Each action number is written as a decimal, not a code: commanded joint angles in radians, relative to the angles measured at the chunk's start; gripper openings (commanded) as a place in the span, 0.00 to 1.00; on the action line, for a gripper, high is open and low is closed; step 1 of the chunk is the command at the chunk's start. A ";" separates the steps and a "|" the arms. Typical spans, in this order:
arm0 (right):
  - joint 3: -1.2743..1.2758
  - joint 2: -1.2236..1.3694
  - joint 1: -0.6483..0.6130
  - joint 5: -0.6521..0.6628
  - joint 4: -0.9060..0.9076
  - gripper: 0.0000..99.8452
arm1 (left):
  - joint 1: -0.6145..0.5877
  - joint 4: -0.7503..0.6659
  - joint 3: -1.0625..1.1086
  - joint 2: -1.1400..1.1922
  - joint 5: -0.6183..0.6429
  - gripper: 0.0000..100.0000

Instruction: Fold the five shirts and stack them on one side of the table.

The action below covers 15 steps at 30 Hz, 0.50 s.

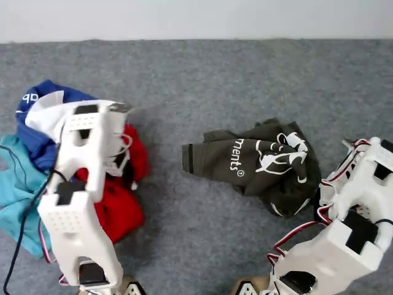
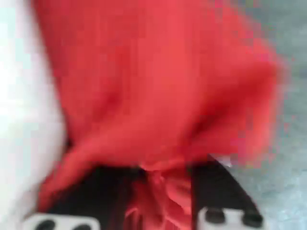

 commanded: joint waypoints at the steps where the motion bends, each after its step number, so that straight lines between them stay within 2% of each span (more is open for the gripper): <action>1: -0.005 -0.016 0.005 -0.011 -0.008 0.36 | -0.137 -0.032 -0.085 0.098 -0.009 0.17; 9: -0.005 -0.016 -0.025 -0.011 -0.008 0.36 | -0.419 0.109 -0.539 0.244 -0.008 0.17; 15: -0.005 -0.016 -0.061 -0.011 -0.008 0.36 | -0.523 0.203 -0.849 0.364 -0.008 0.17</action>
